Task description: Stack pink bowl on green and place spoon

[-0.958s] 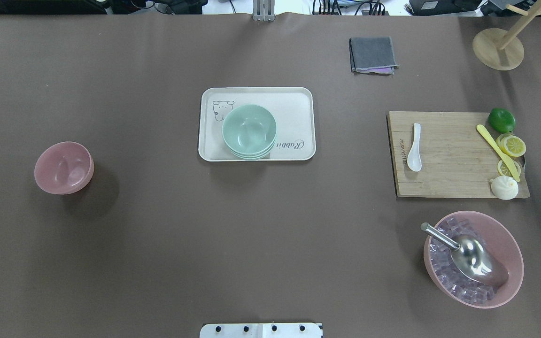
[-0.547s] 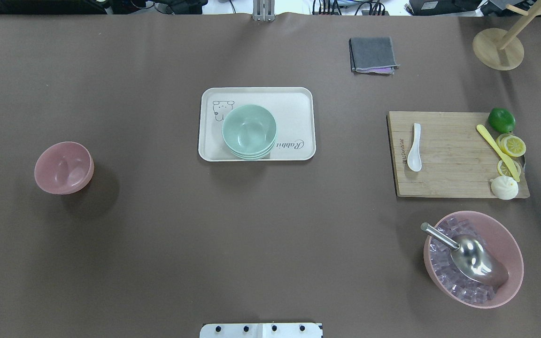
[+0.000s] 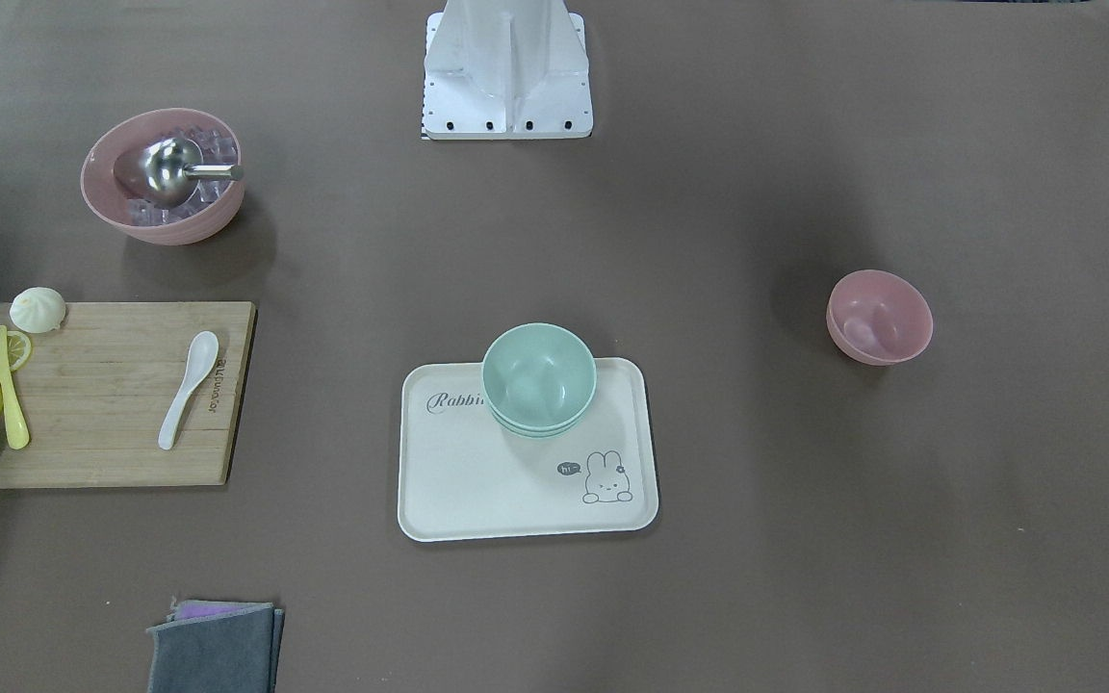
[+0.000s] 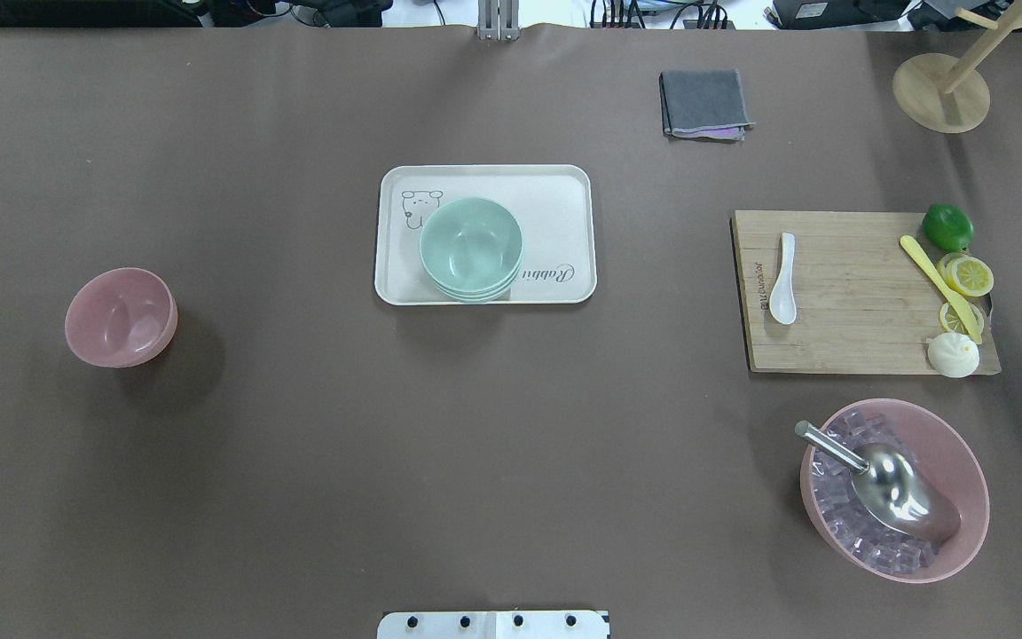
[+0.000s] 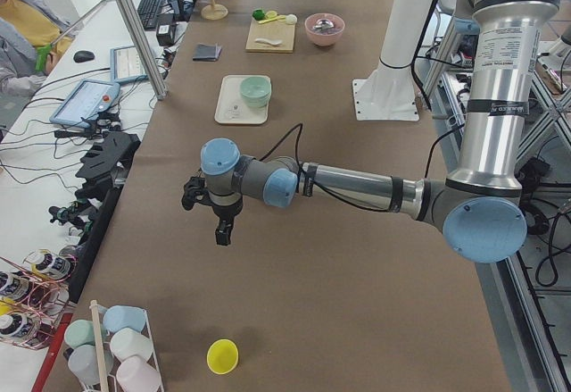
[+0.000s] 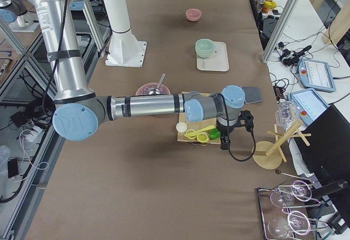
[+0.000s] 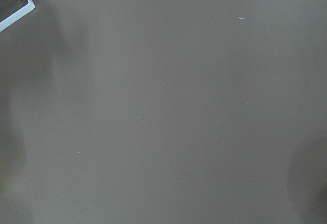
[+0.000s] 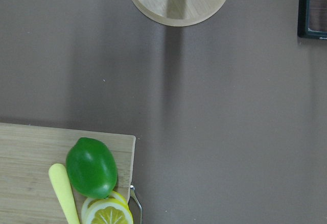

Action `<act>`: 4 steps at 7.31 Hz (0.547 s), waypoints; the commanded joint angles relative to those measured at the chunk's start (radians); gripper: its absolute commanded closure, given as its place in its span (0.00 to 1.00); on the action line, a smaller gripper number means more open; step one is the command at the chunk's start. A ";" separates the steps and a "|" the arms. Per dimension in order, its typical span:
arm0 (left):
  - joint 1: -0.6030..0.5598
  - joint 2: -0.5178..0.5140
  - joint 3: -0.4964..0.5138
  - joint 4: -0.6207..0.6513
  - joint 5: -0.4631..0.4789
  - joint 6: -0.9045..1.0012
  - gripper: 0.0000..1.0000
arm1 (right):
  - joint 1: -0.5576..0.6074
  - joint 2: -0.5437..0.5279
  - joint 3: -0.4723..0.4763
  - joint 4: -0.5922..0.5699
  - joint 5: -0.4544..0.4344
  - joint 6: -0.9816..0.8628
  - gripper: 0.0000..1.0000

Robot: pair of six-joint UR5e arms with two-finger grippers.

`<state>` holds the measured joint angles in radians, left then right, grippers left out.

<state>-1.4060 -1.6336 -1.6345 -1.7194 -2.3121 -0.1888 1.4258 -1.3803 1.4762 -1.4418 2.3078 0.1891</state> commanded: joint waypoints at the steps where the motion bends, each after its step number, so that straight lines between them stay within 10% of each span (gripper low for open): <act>1: 0.001 0.001 -0.018 -0.003 -0.001 -0.001 0.02 | -0.024 0.001 0.013 0.001 0.001 0.044 0.00; 4: 0.101 -0.040 -0.076 -0.029 0.011 -0.170 0.06 | -0.108 0.001 0.113 0.001 -0.010 0.217 0.00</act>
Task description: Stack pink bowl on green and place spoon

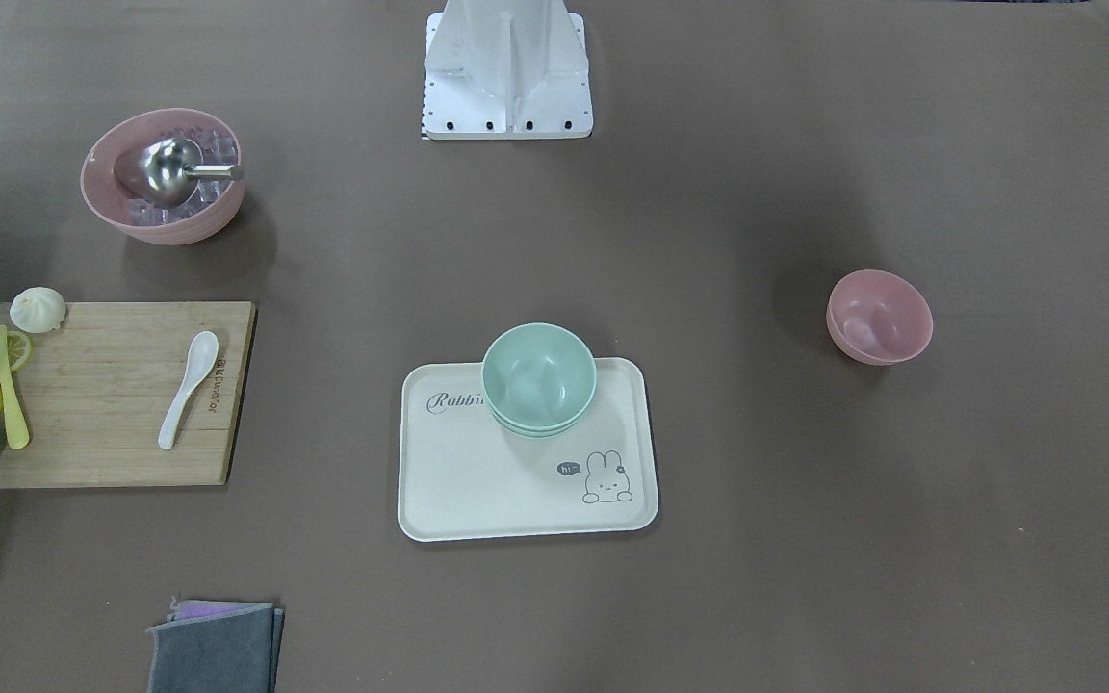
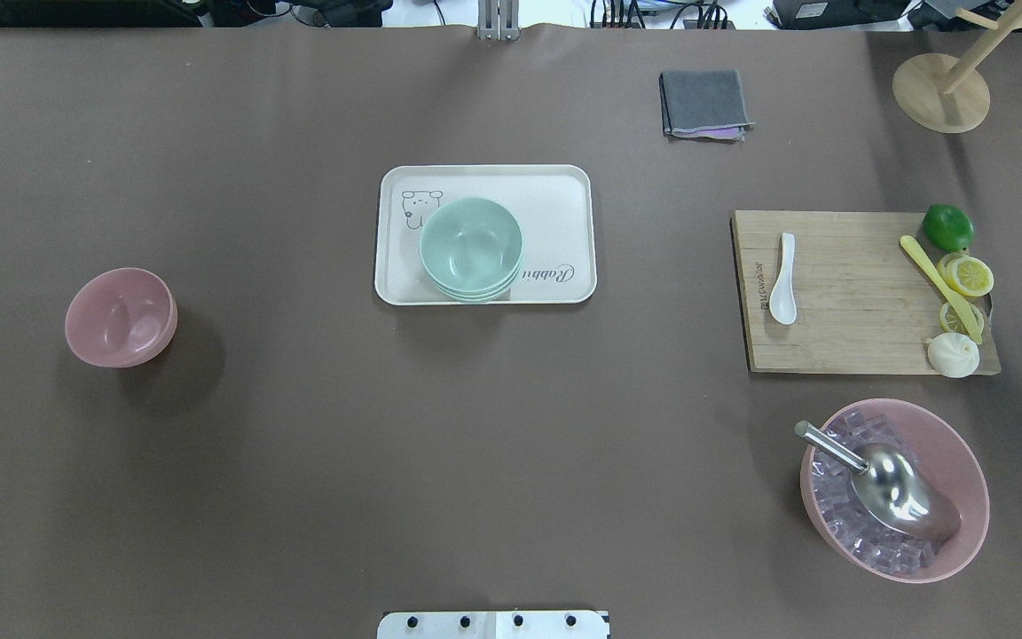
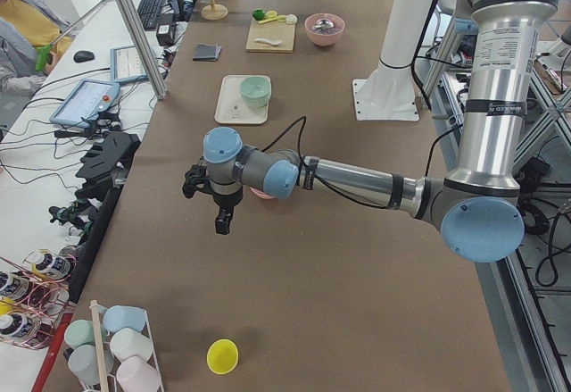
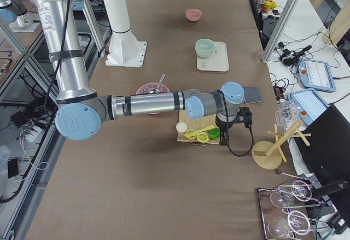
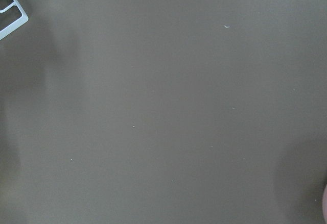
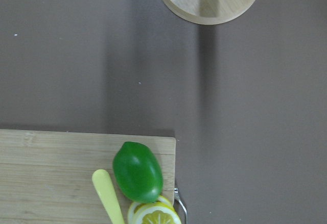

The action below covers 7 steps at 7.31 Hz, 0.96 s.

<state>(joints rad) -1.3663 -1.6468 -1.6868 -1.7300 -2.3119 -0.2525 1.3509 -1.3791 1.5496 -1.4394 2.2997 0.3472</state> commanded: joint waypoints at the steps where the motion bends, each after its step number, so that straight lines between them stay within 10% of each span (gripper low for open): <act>1: 0.103 -0.037 -0.025 -0.052 0.012 -0.205 0.10 | -0.068 0.000 0.058 0.001 -0.009 0.118 0.00; 7: 0.391 -0.036 -0.014 -0.121 0.174 -0.409 0.20 | -0.220 0.008 0.107 0.089 -0.065 0.301 0.00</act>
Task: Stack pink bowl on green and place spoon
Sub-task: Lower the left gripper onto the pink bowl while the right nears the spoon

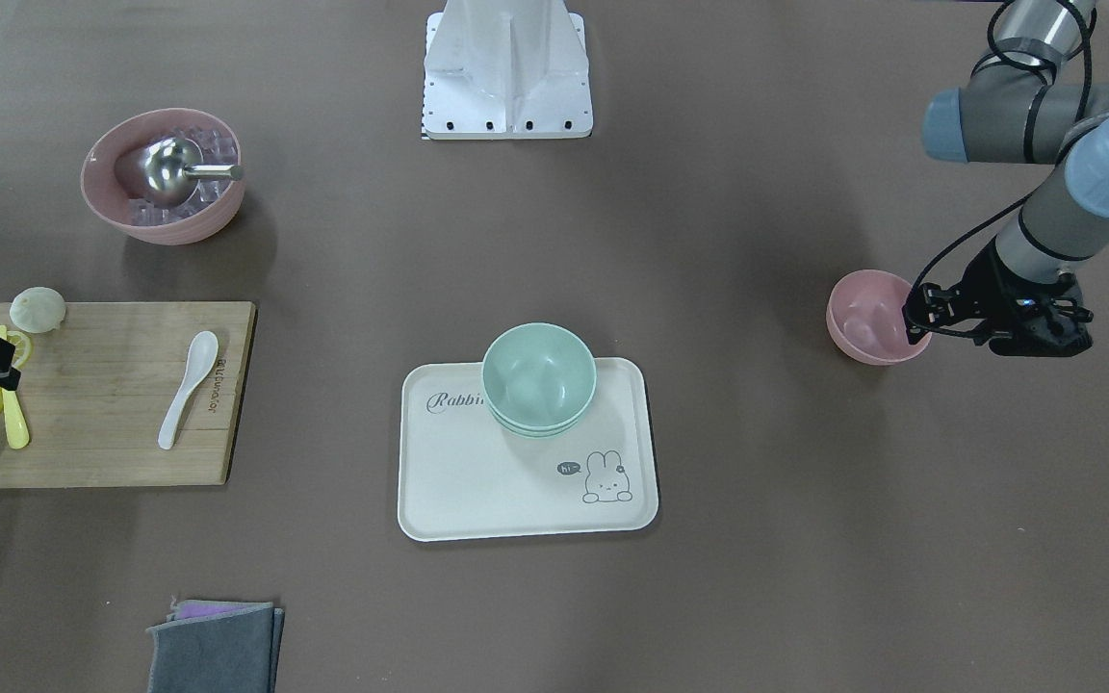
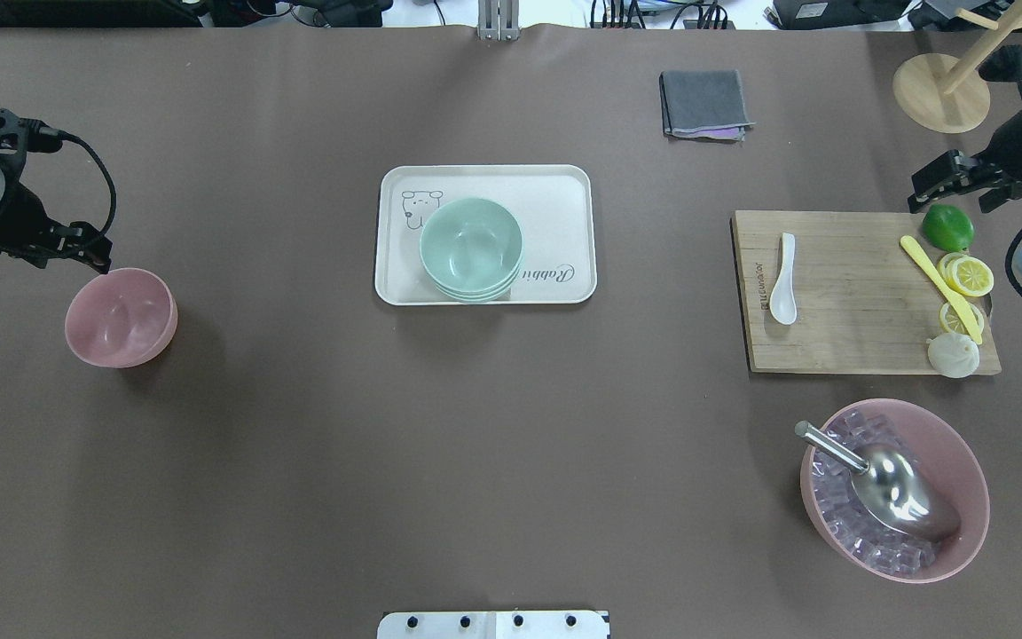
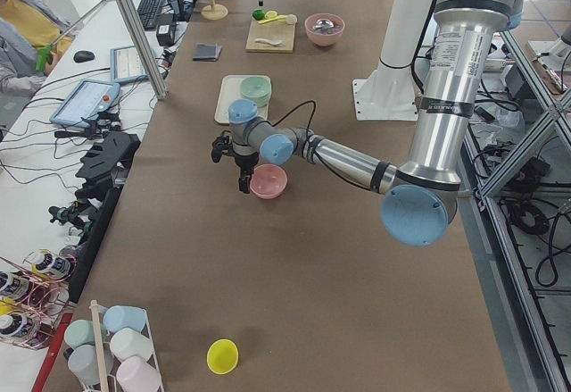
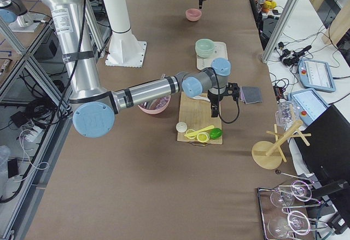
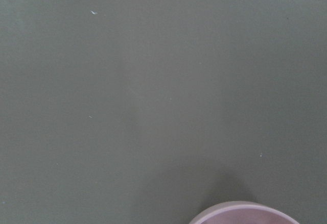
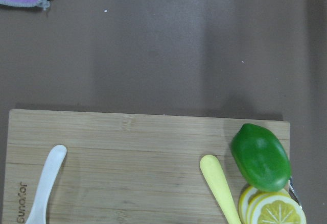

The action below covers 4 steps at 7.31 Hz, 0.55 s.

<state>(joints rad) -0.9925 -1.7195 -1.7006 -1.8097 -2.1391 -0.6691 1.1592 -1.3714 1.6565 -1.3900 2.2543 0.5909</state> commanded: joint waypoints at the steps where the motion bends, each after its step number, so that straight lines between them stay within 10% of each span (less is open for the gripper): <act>1: 0.041 0.070 0.028 -0.115 -0.004 0.003 0.21 | -0.035 0.002 -0.007 0.042 -0.021 0.056 0.00; 4: 0.058 0.071 0.056 -0.140 -0.010 -0.009 0.61 | -0.035 0.008 -0.011 0.043 -0.021 0.058 0.00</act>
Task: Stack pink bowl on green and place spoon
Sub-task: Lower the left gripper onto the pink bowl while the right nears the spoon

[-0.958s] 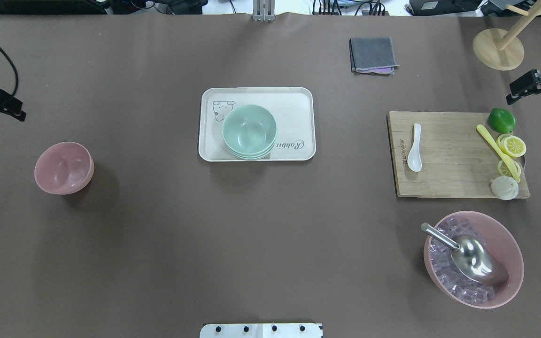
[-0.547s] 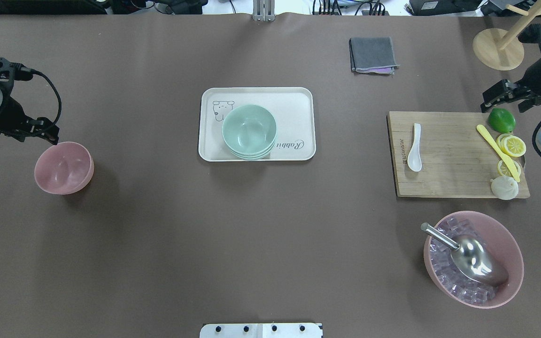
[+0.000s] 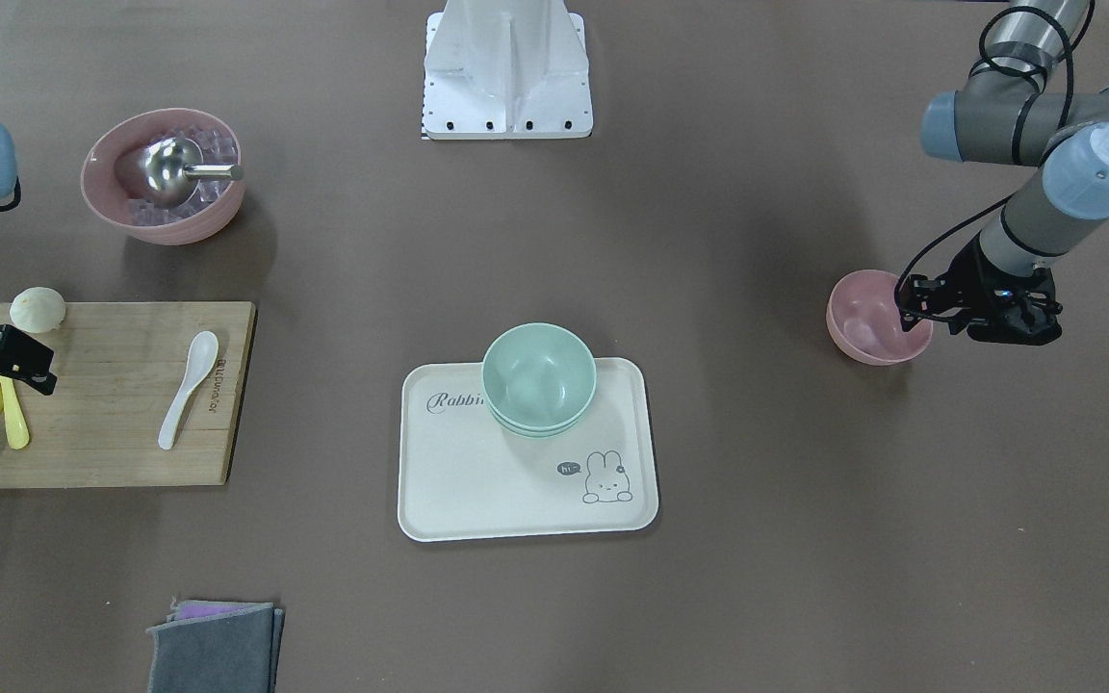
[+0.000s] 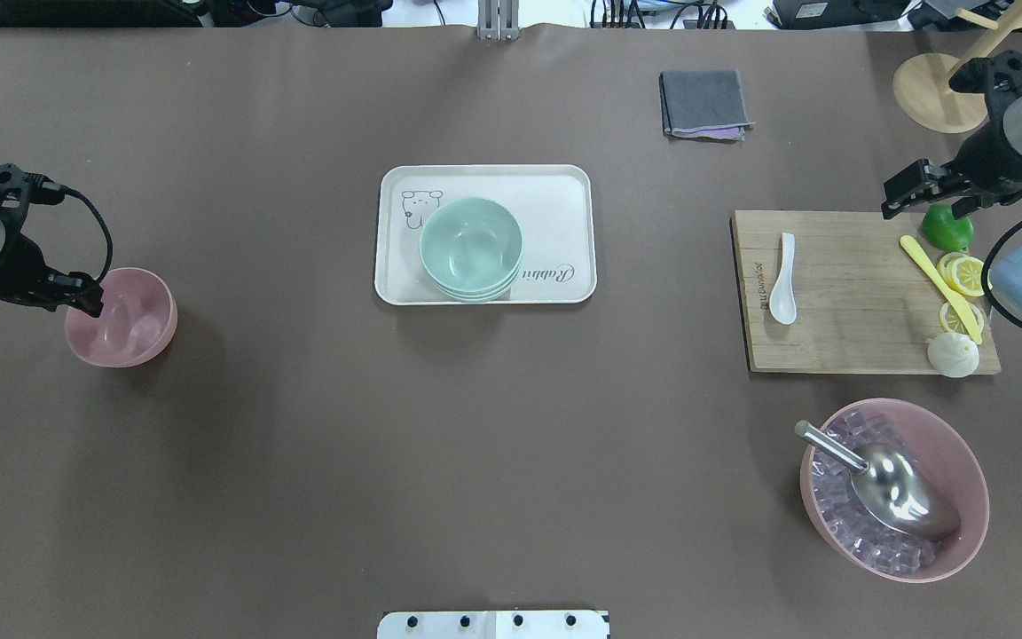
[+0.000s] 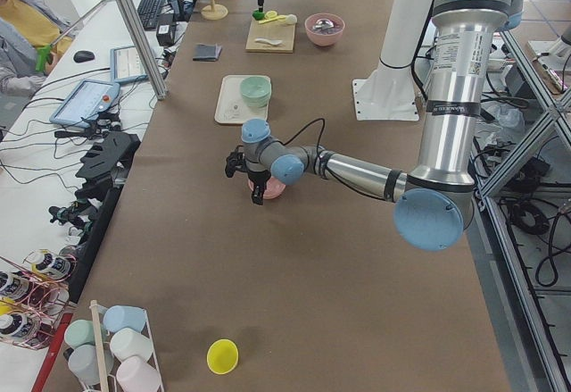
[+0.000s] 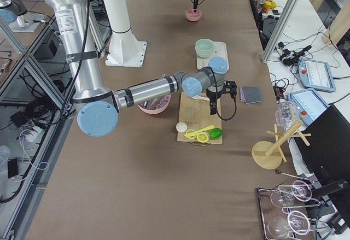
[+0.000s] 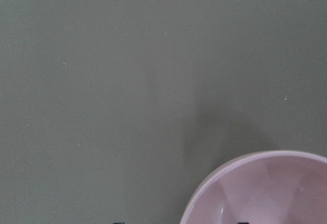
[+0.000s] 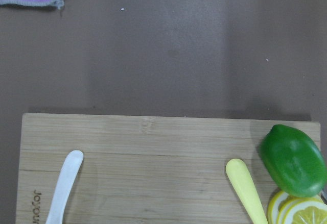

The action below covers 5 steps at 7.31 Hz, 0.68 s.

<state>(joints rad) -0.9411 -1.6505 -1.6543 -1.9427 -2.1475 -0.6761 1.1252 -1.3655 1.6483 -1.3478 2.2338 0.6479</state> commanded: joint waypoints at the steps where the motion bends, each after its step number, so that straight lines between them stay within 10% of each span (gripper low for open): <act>1: 0.007 -0.006 0.007 -0.007 -0.008 -0.002 1.00 | -0.001 0.002 -0.002 0.001 0.000 0.001 0.00; 5: -0.017 -0.209 -0.053 0.170 -0.201 -0.025 1.00 | -0.045 0.034 -0.024 0.001 -0.003 0.050 0.00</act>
<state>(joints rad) -0.9448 -1.7385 -1.6863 -1.8857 -2.3098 -0.6834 1.1109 -1.3431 1.6346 -1.3479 2.2328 0.6672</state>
